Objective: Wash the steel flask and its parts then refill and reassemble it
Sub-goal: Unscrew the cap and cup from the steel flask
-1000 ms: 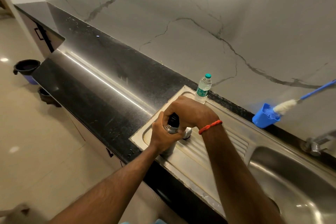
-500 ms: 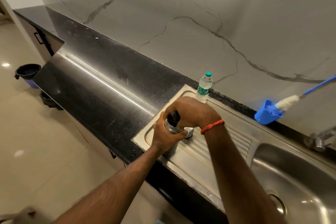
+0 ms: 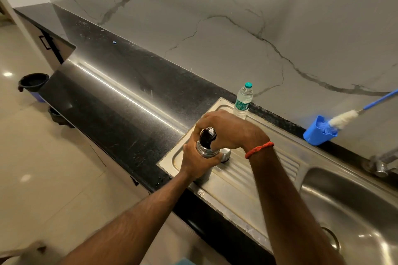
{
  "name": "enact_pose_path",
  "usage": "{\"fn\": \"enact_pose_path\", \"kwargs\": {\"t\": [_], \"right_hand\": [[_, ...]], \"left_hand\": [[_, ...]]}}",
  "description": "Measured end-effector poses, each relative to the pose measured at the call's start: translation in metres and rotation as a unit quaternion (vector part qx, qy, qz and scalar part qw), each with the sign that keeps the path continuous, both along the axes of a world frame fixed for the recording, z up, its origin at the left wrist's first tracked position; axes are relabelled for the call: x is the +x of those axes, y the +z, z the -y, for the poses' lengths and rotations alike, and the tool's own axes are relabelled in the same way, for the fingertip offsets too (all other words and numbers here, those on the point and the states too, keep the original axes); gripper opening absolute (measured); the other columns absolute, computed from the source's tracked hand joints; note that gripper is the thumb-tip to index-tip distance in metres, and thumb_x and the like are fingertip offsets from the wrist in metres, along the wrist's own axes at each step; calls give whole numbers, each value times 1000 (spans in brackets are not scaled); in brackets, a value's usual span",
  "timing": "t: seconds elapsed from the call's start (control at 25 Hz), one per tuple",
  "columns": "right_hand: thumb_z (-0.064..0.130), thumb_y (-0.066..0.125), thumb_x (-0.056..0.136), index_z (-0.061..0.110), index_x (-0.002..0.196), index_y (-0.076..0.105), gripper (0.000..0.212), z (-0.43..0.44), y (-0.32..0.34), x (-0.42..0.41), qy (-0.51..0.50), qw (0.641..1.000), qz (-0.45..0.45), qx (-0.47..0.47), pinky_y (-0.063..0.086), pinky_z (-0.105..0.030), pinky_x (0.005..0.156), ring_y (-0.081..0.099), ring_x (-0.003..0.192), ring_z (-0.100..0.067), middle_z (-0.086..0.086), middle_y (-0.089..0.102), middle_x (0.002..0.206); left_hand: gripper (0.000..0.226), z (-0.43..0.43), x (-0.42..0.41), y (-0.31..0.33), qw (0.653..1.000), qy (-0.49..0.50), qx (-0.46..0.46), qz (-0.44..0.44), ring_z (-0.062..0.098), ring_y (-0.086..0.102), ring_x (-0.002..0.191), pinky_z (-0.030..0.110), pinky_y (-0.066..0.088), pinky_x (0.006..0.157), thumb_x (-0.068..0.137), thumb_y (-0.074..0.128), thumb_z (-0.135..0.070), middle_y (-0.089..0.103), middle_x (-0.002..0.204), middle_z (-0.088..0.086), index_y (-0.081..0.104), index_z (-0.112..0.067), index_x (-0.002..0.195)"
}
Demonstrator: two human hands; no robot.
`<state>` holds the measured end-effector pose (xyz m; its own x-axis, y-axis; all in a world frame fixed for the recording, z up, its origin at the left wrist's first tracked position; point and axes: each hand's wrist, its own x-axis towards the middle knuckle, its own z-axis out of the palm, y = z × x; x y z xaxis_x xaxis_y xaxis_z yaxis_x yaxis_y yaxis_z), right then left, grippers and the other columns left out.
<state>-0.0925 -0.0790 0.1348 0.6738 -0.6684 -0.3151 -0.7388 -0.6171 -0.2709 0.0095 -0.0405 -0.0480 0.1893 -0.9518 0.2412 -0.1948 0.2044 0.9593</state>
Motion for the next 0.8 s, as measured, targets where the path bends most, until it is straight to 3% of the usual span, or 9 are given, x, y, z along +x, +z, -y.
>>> {"fn": "enact_pose_path", "kwargs": {"t": [0.08,0.2,0.24,0.32,0.36,0.44,0.56,0.68,0.8], "right_hand": [[29,89,70,37,131,57,69,-3,-1,-1,-13,999,-27,19,49,-39,99,48,125,-21,0,51,137],[59,77,74,20,129,57,71,-4,-9,2,-134,989,-69,-7,52,-35,87,61,105,-23,-8,63,121],[60,73,78,15,124,61,65,-5,-13,2,-141,988,-66,-23,53,-32,81,63,96,-21,-8,67,114],[43,76,84,16,125,64,50,-5,-14,3,-113,992,-42,-22,52,-28,81,64,98,-19,-6,69,115],[30,79,83,20,129,61,50,-4,-12,2,-84,996,-39,-13,53,-30,88,63,106,-20,-5,67,121],[16,83,78,32,138,52,69,-1,-9,-2,-40,998,-53,10,51,-39,100,56,121,-25,-5,57,133],[35,88,72,35,145,38,88,-1,-8,-2,-84,995,-47,30,50,-42,99,51,123,-29,-10,50,137],[65,72,75,16,125,57,71,-3,-17,9,-140,986,-63,-65,50,-33,77,63,97,-23,-9,65,111],[56,73,82,16,113,68,50,-4,-16,17,-110,986,-58,-112,55,-33,80,66,89,-22,-5,70,102]], "left_hand": [[73,0,0,2,1000,-7,-3,13,2,71,97,31,62,82,64,89,-38,71,106,-14,53,-19,124],[68,0,2,1,1000,-12,3,6,11,73,93,42,63,76,63,88,-43,70,100,-15,52,-22,117],[69,-1,2,-1,1000,-12,4,3,13,73,91,45,63,75,63,89,-45,70,101,-17,54,-20,116],[71,0,2,-2,1000,-6,3,3,15,73,88,47,62,73,61,90,-46,70,101,-14,55,-17,117],[71,0,1,-2,1000,-3,0,4,15,73,87,46,62,73,61,90,-45,71,100,-11,54,-20,118],[73,0,0,0,1000,-1,-9,1,14,74,88,42,63,75,62,89,-44,72,101,-7,53,-21,121],[66,0,1,0,1000,-4,-18,12,16,73,90,47,62,74,64,87,-43,71,102,-2,54,-28,119],[59,1,1,1,1000,-2,-22,0,23,72,94,51,61,76,62,89,-44,69,107,9,55,-55,109],[64,0,1,-1,1000,0,-15,4,19,73,96,47,62,79,60,91,-47,70,109,2,52,-57,110]]}}
